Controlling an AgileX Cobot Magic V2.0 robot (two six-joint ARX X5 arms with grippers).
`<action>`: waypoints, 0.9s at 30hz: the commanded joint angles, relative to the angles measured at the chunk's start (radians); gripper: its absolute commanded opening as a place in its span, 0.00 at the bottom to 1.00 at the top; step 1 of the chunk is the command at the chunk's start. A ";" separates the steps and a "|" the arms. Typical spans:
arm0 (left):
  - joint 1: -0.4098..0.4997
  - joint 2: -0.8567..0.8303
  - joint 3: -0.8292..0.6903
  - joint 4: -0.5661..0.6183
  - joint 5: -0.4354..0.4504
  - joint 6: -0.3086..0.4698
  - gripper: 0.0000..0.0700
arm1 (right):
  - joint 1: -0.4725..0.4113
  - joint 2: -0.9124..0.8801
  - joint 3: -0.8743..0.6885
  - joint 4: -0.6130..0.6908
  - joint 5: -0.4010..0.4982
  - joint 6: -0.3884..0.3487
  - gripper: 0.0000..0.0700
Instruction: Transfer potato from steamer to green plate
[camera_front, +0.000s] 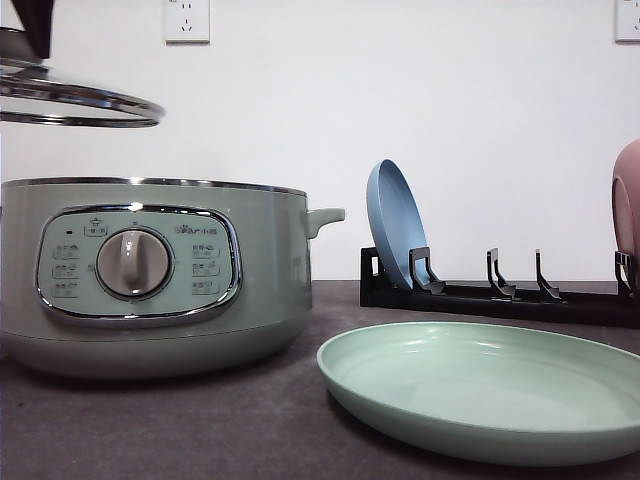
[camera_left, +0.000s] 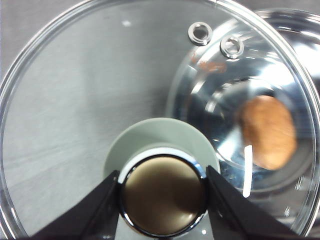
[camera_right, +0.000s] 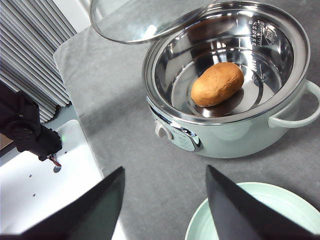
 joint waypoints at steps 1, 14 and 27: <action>0.019 -0.005 0.037 0.011 -0.002 0.000 0.01 | 0.004 0.013 0.019 0.010 0.003 0.021 0.45; 0.136 -0.005 0.037 0.017 -0.001 0.026 0.01 | 0.004 0.045 0.019 0.068 0.004 0.128 0.58; 0.156 -0.005 0.037 0.017 -0.001 0.026 0.01 | 0.031 0.362 0.326 0.032 0.004 0.163 0.69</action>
